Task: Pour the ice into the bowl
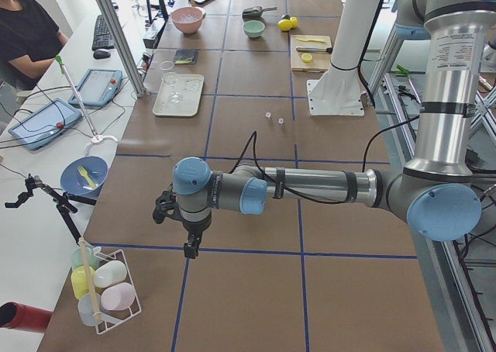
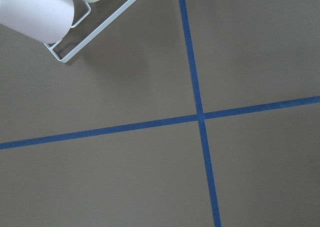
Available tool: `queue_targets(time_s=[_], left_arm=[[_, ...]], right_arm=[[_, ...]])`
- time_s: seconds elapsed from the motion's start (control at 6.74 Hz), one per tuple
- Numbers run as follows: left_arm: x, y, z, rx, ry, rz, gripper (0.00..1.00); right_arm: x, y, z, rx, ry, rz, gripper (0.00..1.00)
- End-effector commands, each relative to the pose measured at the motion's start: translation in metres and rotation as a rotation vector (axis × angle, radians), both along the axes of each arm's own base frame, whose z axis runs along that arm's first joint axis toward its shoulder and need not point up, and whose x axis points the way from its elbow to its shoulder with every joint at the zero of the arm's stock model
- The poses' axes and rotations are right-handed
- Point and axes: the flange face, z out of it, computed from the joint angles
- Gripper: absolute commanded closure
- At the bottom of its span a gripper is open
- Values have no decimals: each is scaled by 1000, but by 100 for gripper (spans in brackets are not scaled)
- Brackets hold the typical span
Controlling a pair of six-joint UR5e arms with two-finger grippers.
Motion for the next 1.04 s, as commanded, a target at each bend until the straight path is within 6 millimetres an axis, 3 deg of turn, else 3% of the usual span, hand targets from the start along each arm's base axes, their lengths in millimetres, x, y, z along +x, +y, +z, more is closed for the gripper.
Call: queue_targets(time_s=[0.0, 0.89], left_arm=[[0, 1, 1, 2, -1, 1, 0], [0, 0, -1, 9, -1, 2, 0]], right_arm=[[1, 1, 8, -11, 12, -2, 0], [2, 2, 21, -13, 33, -1, 0]])
